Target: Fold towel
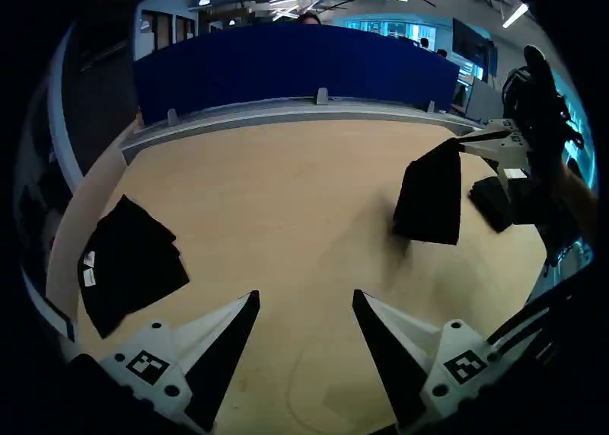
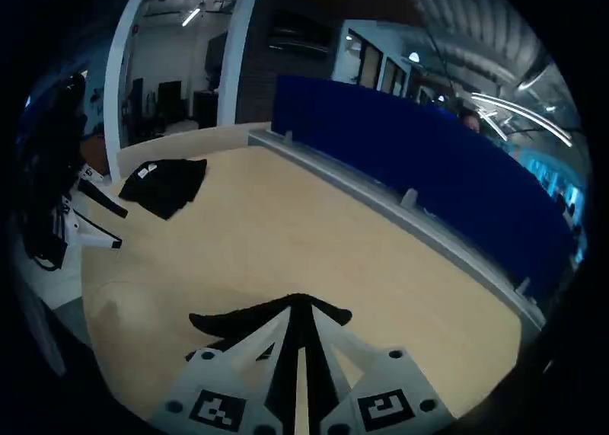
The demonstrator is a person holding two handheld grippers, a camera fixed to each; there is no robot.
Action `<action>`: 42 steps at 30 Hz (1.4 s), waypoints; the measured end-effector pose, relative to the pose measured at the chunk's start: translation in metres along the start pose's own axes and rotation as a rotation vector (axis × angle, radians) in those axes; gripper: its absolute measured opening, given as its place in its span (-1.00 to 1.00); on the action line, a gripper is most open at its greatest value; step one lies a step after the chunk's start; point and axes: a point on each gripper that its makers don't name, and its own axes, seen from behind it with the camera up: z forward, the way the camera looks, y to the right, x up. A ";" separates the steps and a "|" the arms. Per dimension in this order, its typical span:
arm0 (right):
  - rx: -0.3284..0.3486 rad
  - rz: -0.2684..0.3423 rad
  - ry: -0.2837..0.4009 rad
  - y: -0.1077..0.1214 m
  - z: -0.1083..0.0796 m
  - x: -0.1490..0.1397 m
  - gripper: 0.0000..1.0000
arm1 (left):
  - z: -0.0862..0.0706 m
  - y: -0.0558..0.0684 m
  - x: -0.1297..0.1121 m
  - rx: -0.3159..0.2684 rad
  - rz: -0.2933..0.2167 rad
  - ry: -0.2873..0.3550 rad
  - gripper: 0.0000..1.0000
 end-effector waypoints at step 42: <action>-0.356 0.146 -0.037 0.225 -0.118 -0.062 -0.92 | 0.013 0.037 0.021 -0.040 0.078 -0.007 0.81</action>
